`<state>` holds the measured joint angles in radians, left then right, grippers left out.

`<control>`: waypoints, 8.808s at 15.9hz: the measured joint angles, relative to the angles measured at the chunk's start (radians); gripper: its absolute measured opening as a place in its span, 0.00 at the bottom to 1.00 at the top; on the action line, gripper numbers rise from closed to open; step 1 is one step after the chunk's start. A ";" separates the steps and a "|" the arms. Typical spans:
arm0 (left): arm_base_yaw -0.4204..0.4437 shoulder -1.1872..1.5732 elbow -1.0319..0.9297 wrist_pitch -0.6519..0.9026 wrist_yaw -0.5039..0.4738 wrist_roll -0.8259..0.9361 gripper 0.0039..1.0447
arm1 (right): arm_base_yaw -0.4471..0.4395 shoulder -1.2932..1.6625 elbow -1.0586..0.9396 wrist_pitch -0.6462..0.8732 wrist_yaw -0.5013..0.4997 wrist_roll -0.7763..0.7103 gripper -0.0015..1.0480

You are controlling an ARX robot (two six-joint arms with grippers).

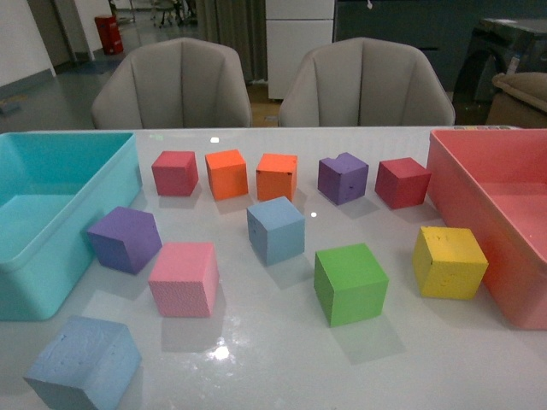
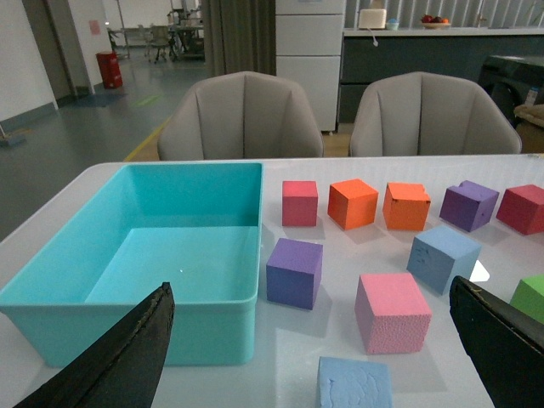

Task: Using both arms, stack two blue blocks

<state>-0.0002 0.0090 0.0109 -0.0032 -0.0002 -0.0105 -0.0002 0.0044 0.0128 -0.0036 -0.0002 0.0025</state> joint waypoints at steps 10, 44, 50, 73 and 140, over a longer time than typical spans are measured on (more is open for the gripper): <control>-0.114 1.096 0.262 0.409 0.013 -0.031 0.94 | 0.000 0.000 0.000 0.000 0.000 0.000 0.94; -0.484 1.706 0.910 0.139 -0.179 -0.068 0.37 | 0.000 0.000 0.000 0.000 0.000 0.000 0.94; -0.550 1.993 1.336 -0.045 -0.238 -0.063 0.37 | 0.000 0.000 0.000 0.000 0.000 0.000 0.94; -0.498 2.131 1.575 -0.122 -0.249 -0.053 0.94 | 0.000 0.000 0.000 0.000 0.000 0.000 0.94; -0.001 0.000 0.000 0.000 0.000 0.011 0.93 | 0.000 0.000 0.000 0.000 0.000 0.000 0.94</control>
<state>-0.0010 0.0090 0.0113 -0.0032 -0.0006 0.0006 -0.0002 0.0044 0.0128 -0.0036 -0.0002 0.0025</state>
